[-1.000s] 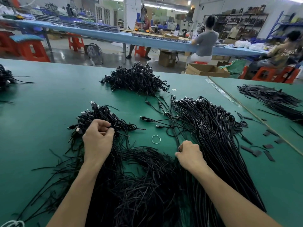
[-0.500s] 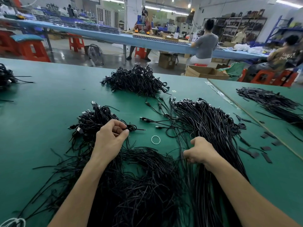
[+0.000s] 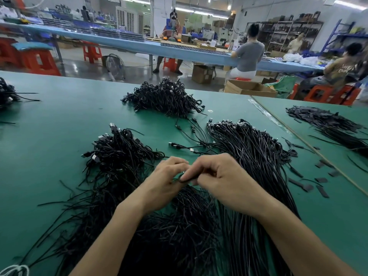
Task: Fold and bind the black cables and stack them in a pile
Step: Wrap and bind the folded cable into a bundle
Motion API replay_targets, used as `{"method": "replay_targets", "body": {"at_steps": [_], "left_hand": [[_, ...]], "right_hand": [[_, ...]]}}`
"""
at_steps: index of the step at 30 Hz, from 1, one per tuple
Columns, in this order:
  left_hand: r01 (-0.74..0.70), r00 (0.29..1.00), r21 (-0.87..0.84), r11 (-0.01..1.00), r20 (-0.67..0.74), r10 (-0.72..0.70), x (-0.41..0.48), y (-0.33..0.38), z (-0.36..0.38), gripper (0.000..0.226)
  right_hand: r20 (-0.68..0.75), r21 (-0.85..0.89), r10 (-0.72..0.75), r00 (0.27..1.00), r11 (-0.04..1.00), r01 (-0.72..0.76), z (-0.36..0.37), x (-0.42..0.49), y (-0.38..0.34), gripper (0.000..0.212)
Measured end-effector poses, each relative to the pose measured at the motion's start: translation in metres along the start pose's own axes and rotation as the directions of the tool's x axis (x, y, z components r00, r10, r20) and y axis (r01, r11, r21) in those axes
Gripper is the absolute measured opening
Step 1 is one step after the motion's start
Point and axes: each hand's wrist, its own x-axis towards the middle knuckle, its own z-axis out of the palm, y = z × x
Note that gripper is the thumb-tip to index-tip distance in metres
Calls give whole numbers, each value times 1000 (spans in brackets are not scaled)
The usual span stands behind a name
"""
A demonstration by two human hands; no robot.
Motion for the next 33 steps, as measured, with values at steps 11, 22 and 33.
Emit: {"method": "replay_targets", "body": {"at_steps": [11, 22, 33], "left_hand": [[-27, 825, -232, 972, -555, -110, -5, 26, -22, 37], [-8, 988, -5, 1000, -156, 7, -9, 37, -16, 39], [113, 981, -266, 957, 184, -64, -12, 56, -12, 61]], "right_hand": [[-657, -362, 92, 748, 832, -421, -57, -11, 60, 40], [-36, -332, -36, 999, 943, 21, -16, -5, 34, 62], [-511, 4, -20, 859, 1000, 26, -27, 0, 35, 10]]}}
